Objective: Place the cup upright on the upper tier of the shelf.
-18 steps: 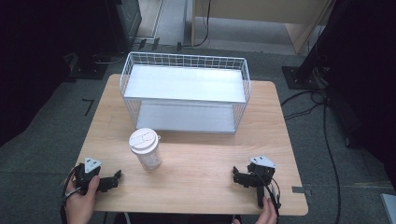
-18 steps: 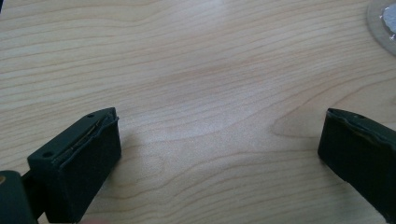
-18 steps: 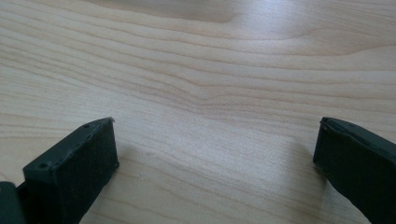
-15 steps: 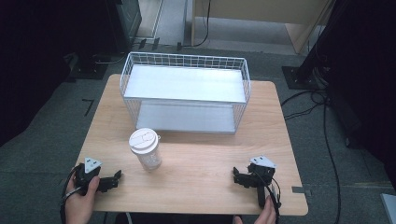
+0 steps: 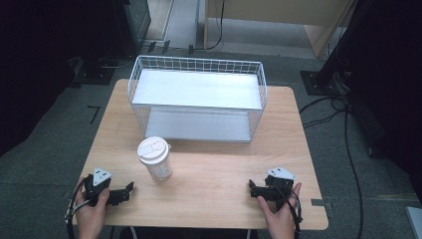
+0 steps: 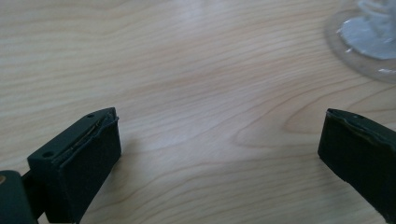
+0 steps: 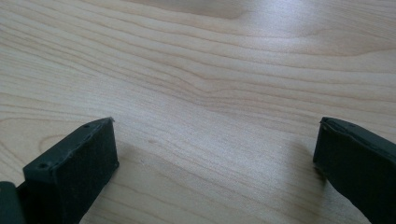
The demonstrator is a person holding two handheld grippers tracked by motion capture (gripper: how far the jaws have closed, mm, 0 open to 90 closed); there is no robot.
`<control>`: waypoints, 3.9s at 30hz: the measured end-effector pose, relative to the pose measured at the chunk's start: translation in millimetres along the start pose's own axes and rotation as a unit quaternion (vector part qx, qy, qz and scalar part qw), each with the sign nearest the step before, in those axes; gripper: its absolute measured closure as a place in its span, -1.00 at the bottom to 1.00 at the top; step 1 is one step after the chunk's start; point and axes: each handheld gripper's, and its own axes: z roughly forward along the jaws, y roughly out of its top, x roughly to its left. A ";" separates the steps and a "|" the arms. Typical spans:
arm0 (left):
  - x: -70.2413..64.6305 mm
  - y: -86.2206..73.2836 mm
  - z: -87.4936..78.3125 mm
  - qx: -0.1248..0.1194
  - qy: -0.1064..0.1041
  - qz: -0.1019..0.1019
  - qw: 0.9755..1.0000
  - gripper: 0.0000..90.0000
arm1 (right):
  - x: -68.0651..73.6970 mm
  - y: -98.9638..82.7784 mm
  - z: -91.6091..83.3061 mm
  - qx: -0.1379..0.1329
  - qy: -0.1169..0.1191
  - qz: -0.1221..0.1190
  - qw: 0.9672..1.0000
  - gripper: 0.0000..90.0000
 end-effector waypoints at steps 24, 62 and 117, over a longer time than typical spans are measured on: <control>-62.9 34.5 2.8 -0.169 -0.115 0.004 0.979 -0.80 | 0.1 -0.1 -0.2 0.001 0.000 0.001 1.000 -1.00; -103.2 78.3 6.1 -0.349 -0.012 0.002 0.937 -0.65 | 0.1 -0.1 -0.2 0.000 0.000 0.000 1.000 -1.00; -128.4 276.3 -9.8 -0.536 0.011 0.074 0.841 -0.65 | 0.1 -0.3 -0.1 0.000 0.000 0.000 1.000 -1.00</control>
